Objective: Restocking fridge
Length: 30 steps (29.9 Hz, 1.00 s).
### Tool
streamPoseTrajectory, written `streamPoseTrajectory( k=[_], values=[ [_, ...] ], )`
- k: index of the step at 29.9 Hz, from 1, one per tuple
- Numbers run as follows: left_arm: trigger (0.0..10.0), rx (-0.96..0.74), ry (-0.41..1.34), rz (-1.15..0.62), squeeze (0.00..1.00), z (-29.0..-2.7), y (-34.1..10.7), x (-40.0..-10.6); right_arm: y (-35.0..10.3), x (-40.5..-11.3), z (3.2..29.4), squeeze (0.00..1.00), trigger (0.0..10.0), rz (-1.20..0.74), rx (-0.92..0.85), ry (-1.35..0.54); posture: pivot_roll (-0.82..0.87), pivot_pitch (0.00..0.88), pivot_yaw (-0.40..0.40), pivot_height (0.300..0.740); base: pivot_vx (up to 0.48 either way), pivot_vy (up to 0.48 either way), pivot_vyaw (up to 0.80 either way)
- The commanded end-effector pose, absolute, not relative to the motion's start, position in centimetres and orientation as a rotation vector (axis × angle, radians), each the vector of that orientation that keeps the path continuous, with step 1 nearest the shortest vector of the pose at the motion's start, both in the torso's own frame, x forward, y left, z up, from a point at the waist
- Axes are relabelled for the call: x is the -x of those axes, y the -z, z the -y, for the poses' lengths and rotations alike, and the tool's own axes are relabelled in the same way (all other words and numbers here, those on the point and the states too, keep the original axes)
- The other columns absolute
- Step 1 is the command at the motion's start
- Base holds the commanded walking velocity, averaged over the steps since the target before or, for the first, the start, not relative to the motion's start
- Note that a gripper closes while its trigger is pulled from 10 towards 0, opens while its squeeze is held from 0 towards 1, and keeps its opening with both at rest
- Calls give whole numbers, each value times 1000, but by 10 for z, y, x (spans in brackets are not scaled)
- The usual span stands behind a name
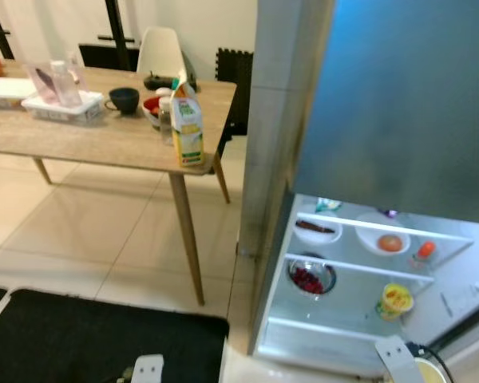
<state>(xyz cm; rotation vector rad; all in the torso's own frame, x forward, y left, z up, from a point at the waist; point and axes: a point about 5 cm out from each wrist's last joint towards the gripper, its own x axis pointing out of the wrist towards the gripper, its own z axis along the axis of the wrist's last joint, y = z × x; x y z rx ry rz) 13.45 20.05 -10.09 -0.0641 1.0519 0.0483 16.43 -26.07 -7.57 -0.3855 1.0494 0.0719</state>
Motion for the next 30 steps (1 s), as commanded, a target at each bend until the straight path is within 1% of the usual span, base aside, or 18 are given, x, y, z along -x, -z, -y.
streamPoseTrajectory(
  k=[1,9,14,21,23,30],
  values=[
    [10000,56,-33,-1059,0,-197,102,-134,75,-164,265,0,10000,-1050,386,-55,-84,0,-49,740,0,0,0],
    [10000,69,-20,-1050,0,-195,102,-134,74,-166,265,0,10000,-1040,387,-55,-84,0,-49,740,0,0,0],
    [10000,62,-9,-1056,0,-195,102,-134,68,-178,264,0,10000,-999,395,-60,-84,0,-49,740,0,-469,0],
    [10000,45,-16,-1060,0,-195,102,-133,65,-184,262,0,10000,-978,403,-68,-83,0,-51,740,0,-448,0],
    [10000,39,-29,-1060,0,-196,102,-133,61,-193,261,0,10000,-949,408,-71,-83,0,-51,740,0,0,0],
    [10000,45,-34,-1057,0,-196,102,-133,56,-203,259,0,10000,-908,432,-96,-84,0,-52,740,0,0,0]
  ],
)
